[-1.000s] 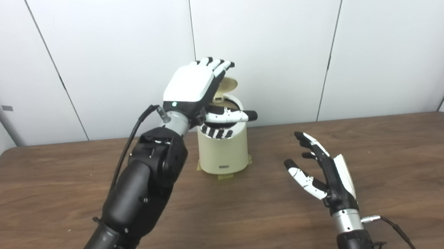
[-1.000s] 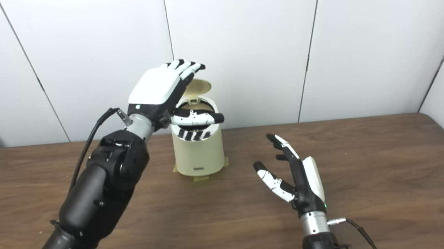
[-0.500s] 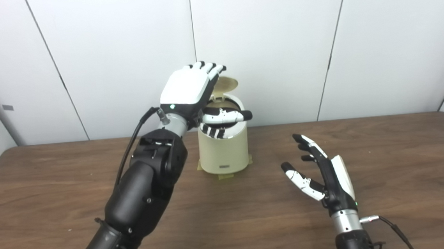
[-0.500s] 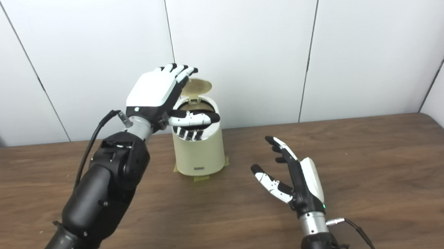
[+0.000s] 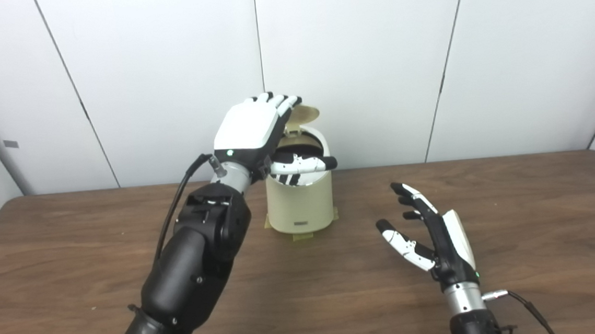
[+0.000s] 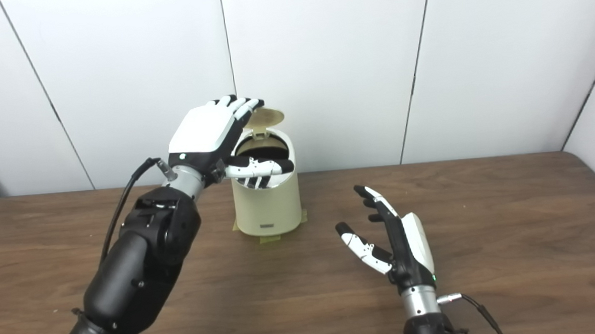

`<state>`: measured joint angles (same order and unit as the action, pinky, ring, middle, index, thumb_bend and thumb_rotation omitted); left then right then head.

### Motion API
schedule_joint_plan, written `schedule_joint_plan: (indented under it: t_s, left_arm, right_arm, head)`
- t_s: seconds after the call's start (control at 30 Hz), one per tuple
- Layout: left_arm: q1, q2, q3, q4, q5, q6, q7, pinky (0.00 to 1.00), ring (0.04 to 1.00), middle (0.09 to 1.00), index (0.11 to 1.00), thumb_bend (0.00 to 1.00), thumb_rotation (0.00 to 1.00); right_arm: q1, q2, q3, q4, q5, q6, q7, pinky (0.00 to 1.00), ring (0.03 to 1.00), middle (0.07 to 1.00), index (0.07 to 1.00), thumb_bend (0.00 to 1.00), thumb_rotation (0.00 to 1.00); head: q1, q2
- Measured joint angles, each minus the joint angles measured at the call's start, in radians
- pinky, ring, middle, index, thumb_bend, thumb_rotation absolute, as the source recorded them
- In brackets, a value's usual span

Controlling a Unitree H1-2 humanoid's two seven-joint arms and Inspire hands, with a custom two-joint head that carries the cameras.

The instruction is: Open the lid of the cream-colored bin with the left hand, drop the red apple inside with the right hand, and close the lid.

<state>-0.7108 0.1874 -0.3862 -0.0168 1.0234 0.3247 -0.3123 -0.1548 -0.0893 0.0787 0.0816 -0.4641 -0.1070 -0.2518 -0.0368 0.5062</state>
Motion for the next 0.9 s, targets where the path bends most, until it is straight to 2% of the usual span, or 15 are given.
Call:
schedule_joint_plan:
  t_s: [0.13, 0.67, 0.8, 0.9]
  left_arm:
    - [0.018, -0.003, -0.001, -0.031, 0.001, 0.008, -0.002, 1.00, 1.000, 0.956, 0.934, 0.93, 0.87]
    - [0.111, -0.008, -0.009, -0.090, 0.031, 0.006, -0.002, 1.00, 1.000, 0.951, 0.938, 0.91, 0.89]
    - [0.158, -0.017, -0.022, -0.091, 0.033, 0.001, 0.002, 1.00, 1.000, 0.932, 0.928, 0.92, 0.87]
    - [0.197, -0.023, -0.027, -0.050, 0.035, 0.007, -0.001, 1.00, 1.000, 0.929, 0.926, 0.91, 0.86]
  right_arm:
    - [0.001, 0.001, -0.001, -0.001, 0.004, 0.003, 0.001, 0.72, 0.826, 0.848, 0.824, 0.31, 0.62]
    - [0.004, 0.001, -0.001, -0.005, 0.008, 0.025, 0.005, 0.69, 0.814, 0.841, 0.824, 0.31, 0.59]
    - [0.011, 0.002, -0.002, -0.015, 0.009, 0.035, 0.011, 0.69, 0.819, 0.845, 0.824, 0.31, 0.60]
    - [0.023, 0.009, -0.002, -0.033, 0.012, 0.055, 0.017, 0.69, 0.818, 0.842, 0.822, 0.31, 0.59]
  head:
    - [-0.002, 0.005]
    - [-0.009, 0.011]
    - [-0.009, 0.014]
    - [-0.015, 0.021]
